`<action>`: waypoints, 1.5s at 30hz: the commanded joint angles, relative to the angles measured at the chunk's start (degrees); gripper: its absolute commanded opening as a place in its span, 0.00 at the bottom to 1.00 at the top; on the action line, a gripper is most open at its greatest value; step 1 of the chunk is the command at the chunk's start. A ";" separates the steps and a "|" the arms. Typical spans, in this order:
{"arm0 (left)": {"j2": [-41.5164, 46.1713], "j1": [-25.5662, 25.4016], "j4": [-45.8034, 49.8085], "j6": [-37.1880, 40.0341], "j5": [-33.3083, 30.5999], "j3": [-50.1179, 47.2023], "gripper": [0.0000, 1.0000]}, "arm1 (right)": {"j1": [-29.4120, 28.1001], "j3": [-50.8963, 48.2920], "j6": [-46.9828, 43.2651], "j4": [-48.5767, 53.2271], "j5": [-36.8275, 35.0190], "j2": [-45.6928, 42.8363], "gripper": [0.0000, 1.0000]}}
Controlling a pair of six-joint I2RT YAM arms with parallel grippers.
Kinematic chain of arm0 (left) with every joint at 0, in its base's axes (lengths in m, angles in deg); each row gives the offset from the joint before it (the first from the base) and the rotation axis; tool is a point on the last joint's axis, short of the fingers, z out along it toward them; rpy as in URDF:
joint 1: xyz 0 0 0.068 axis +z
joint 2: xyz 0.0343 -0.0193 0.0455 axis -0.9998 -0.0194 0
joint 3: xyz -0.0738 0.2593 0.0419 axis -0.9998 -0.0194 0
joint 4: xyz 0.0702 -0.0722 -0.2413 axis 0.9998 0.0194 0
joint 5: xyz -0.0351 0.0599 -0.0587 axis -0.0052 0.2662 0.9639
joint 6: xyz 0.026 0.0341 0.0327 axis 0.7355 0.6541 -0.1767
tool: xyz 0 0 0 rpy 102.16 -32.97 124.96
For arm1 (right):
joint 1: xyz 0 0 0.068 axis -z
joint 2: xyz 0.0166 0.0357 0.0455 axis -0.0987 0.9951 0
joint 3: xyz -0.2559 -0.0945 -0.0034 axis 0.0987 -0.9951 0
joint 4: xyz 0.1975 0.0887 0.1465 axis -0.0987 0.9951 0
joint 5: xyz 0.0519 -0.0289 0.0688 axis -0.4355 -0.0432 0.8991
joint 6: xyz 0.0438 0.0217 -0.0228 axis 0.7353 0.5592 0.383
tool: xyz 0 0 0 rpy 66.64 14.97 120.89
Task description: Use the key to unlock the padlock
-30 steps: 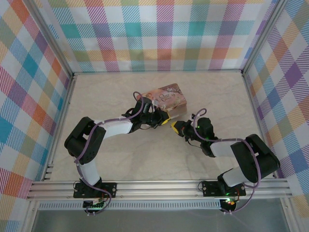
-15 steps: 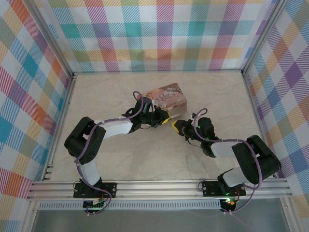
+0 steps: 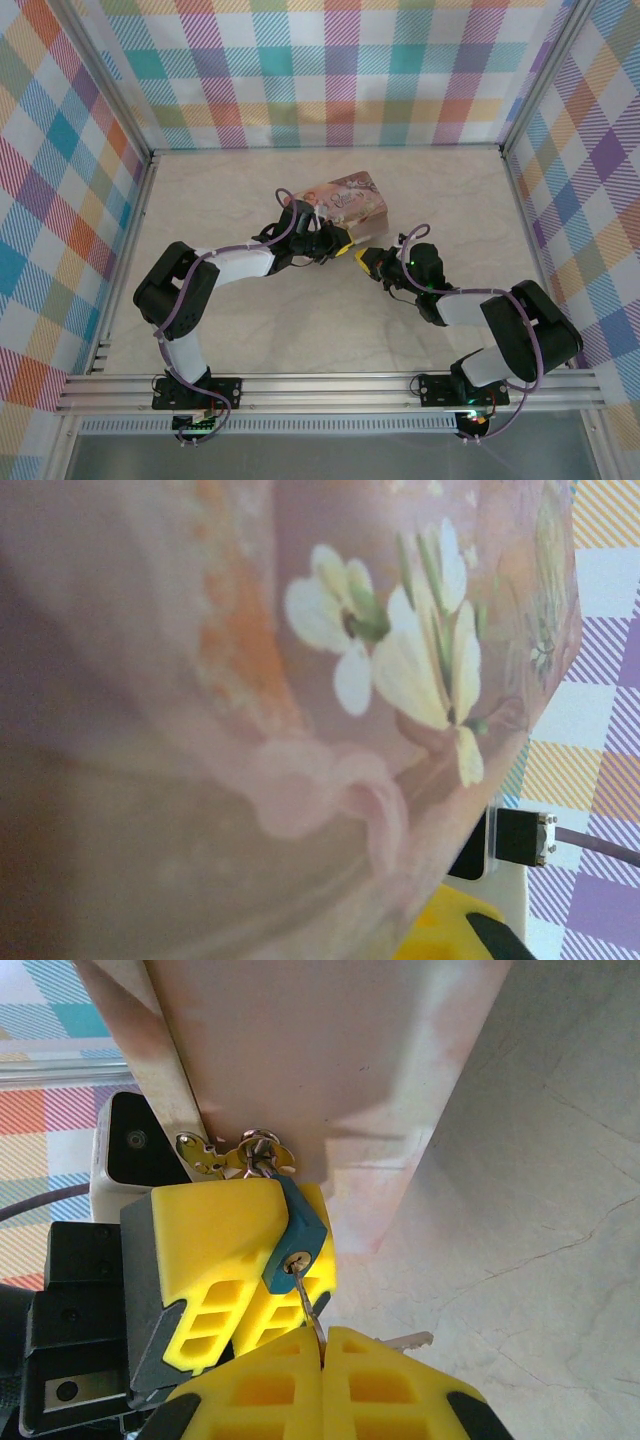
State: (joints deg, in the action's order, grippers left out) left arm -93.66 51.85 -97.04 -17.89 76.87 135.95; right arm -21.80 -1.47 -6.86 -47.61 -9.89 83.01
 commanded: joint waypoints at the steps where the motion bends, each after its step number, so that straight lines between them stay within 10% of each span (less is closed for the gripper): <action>1: -0.05 -0.67 -3.79 -2.12 4.14 -0.84 0.05 | -0.37 0.13 -0.44 -4.00 -2.04 -0.65 0.00; 23: -0.58 -1.20 -4.40 -2.45 4.34 -0.89 0.05 | -1.42 1.89 1.72 -3.95 -5.34 -0.84 0.00; 45: -0.27 -1.27 -5.49 -2.33 5.80 -0.94 0.02 | -1.27 2.10 18.34 -28.78 -4.35 17.52 0.00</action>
State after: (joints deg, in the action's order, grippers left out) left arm -94.44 52.77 -99.11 -18.86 72.95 135.55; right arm -22.92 -1.55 10.54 -71.95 -12.87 99.34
